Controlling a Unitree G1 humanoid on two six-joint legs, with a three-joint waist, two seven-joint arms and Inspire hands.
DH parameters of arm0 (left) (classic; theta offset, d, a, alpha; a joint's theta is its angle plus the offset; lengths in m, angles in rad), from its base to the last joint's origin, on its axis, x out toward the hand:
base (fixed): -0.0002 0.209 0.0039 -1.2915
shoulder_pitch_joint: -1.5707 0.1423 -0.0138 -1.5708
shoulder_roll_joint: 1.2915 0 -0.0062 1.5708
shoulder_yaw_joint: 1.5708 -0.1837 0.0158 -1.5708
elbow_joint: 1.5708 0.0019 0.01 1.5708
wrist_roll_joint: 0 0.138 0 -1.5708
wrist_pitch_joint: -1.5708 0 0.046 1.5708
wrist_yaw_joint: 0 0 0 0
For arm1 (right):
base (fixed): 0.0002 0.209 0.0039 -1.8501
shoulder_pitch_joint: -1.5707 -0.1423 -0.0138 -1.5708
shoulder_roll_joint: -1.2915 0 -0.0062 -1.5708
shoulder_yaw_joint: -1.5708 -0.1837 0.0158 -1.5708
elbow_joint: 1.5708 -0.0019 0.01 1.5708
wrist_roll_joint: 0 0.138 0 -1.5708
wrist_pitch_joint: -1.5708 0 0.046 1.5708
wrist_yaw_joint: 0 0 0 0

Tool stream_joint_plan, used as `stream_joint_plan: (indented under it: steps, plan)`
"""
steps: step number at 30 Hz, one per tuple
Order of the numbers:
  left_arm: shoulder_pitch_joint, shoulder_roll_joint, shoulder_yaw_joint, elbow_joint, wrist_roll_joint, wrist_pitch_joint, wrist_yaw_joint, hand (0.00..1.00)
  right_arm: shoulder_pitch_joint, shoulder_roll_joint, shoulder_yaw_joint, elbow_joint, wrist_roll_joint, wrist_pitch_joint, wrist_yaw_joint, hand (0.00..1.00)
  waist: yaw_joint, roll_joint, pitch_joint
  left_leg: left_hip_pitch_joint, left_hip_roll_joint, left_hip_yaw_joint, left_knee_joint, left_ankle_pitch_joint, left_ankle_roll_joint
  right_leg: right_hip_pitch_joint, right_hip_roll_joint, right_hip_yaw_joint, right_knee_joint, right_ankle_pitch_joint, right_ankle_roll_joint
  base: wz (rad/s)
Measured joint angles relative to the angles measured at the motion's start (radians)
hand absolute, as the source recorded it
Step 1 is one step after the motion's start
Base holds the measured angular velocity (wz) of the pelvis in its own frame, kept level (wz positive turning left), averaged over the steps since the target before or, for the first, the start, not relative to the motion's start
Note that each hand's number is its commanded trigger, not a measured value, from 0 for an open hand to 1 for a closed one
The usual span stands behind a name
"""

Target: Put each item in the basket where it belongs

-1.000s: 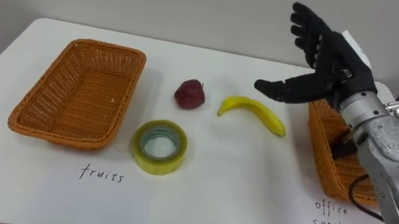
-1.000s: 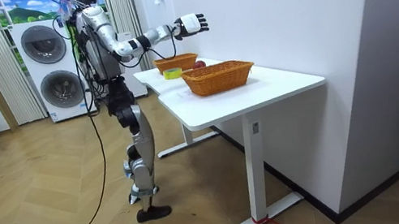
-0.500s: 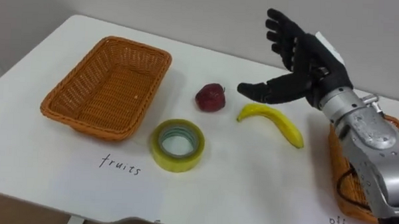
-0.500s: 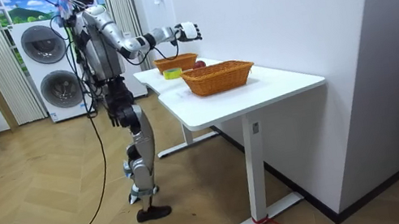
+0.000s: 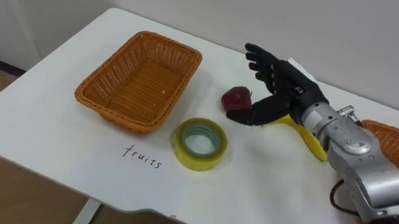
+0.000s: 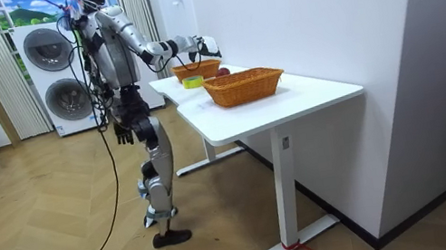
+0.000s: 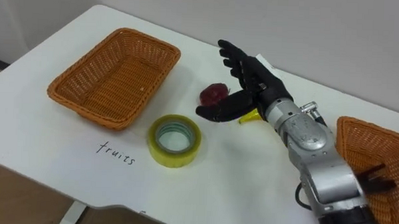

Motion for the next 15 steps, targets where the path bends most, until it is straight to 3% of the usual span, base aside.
stream_joint_plan:
  steps: [9, 15]
  plan:
    - [-0.006, 0.001, -0.001, 0.001, 0.0, -0.001, -0.013, 0.0, -0.001, 0.004, 0.041, 0.105, -0.03, 0.0, -0.022, 0.0, 0.021, -0.005, -0.0033, 0.0, 0.0, -0.001, 0.0, 0.002, 0.004, 0.001, -0.003, -0.004, 0.0, 0.0, 0.002, 0.0]
    - [-0.006, 0.006, -0.002, 0.019, 0.0, -0.002, -0.013, 0.0, -0.001, 0.009, 0.041, 0.121, -0.029, 0.0, -0.031, 0.0, 0.022, -0.01, -0.0005, 0.0, -0.001, -0.01, 0.002, 0.004, 0.003, 0.006, -0.004, -0.011, 0.0, 0.0, 0.002, 0.02]
